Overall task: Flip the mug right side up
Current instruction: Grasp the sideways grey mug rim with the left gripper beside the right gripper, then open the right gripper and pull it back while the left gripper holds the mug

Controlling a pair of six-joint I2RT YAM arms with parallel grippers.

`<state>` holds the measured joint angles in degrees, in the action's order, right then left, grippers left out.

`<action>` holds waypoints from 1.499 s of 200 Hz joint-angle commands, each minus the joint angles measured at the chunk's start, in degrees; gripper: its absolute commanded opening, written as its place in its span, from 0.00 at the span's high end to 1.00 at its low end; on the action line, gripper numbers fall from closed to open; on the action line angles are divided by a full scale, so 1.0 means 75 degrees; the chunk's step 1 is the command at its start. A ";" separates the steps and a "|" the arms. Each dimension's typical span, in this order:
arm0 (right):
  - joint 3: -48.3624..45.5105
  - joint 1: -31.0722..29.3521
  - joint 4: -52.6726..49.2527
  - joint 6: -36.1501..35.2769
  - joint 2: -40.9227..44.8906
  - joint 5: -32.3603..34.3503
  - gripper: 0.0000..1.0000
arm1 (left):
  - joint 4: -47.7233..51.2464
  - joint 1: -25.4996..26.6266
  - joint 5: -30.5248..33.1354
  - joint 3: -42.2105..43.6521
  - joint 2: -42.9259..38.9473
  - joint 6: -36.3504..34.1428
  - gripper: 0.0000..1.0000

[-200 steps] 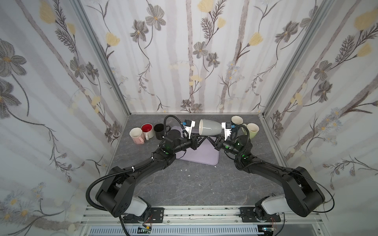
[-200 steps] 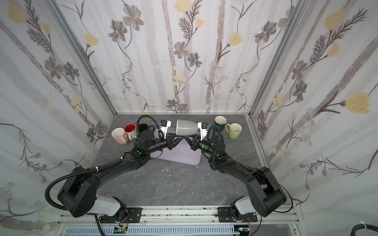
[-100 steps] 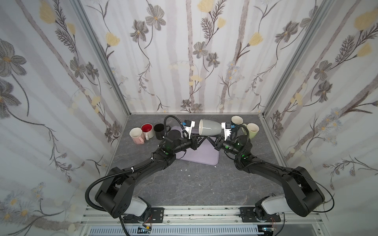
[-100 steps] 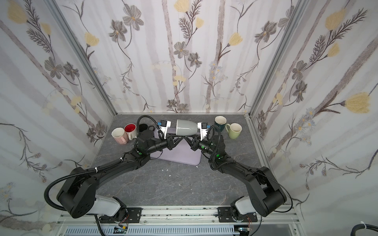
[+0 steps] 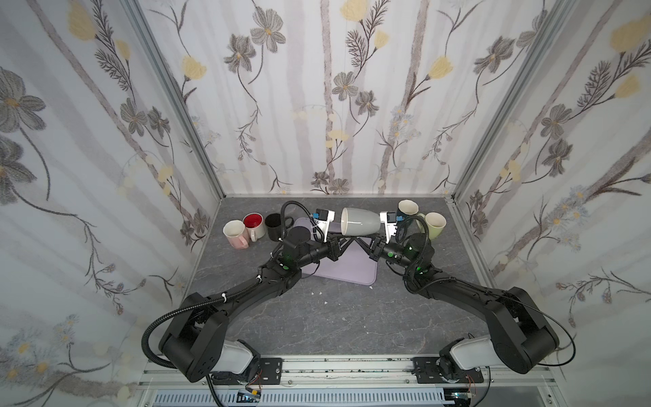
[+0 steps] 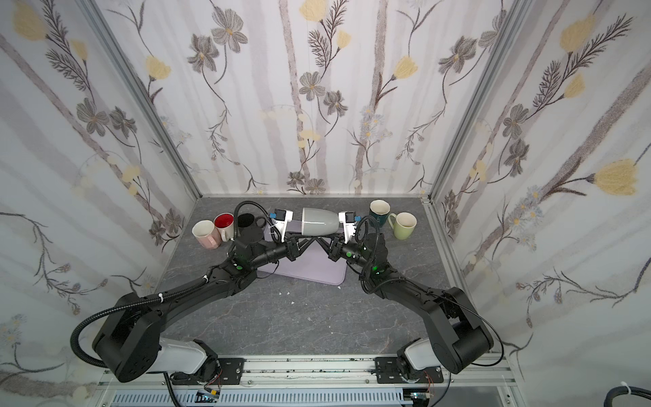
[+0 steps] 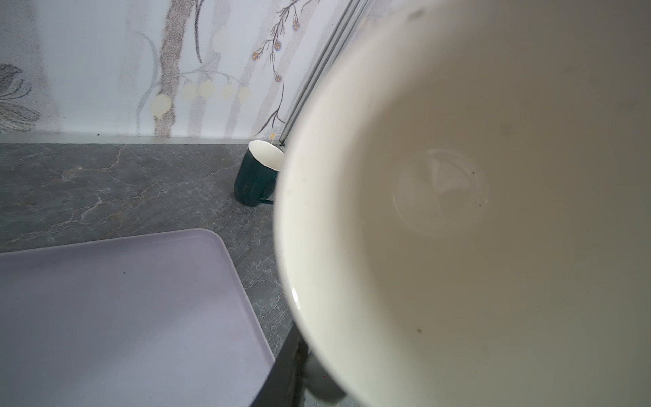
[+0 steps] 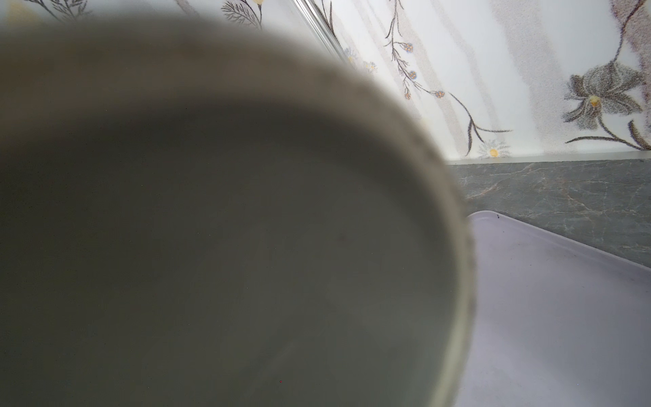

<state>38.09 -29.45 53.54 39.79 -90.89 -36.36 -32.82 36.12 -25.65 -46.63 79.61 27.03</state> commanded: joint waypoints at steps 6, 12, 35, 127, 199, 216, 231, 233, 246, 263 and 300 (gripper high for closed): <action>0.0051 -0.0068 -0.0158 -0.0810 -0.0033 -0.1416 0.84 | 0.0316 0.0016 0.0882 -0.0039 -0.0198 -0.0287 1.00; 0.0046 -0.0063 -0.0182 -0.0827 -0.0023 -0.1422 0.83 | 0.0320 0.0014 0.0920 -0.0018 -0.0210 -0.0299 1.00; 0.0055 -0.0068 -0.0160 -0.0831 -0.0024 -0.1392 0.74 | 0.0372 0.0012 0.0953 0.0012 -0.0225 -0.0300 1.00; 0.0008 -0.0061 -0.0118 -0.0864 -0.0008 -0.1315 0.64 | 0.1025 0.0018 0.1579 -0.0226 0.0014 -0.0386 1.00; -0.0173 -0.0017 -0.0327 -0.1079 0.0157 -0.0938 0.42 | 0.1745 0.0018 0.2127 -0.0571 0.0069 -0.0602 1.00; -0.0219 0.0019 -0.0292 -0.1058 0.0180 -0.0907 0.40 | 0.1898 0.0012 0.2186 -0.0617 0.0099 -0.0627 1.00; -0.0234 0.0022 -0.0271 -0.1041 0.0178 -0.0907 0.38 | 0.1934 -0.0005 0.2212 -0.0624 0.0151 -0.0612 1.00; -0.0237 0.0024 -0.0265 -0.1046 0.0180 -0.0912 0.37 | 0.1937 -0.0007 0.2213 -0.0623 0.0154 -0.0606 1.00; -0.0256 0.0036 -0.0293 -0.1046 0.0200 -0.0873 0.37 | 0.1918 -0.0040 0.2196 -0.0581 0.0178 -0.0533 1.00; -0.0305 0.0060 -0.0325 -0.1064 0.0275 -0.0885 0.36 | 0.1868 -0.0143 0.2178 -0.0511 0.0190 -0.0440 1.00; -0.0461 0.0187 -0.0543 -0.1217 0.0481 -0.0742 0.34 | 0.1986 -0.0274 0.2120 -0.0587 0.0330 -0.0463 1.00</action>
<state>35.22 -28.53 49.01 31.86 -88.01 -41.65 -14.81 34.48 -10.13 -50.39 81.41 23.64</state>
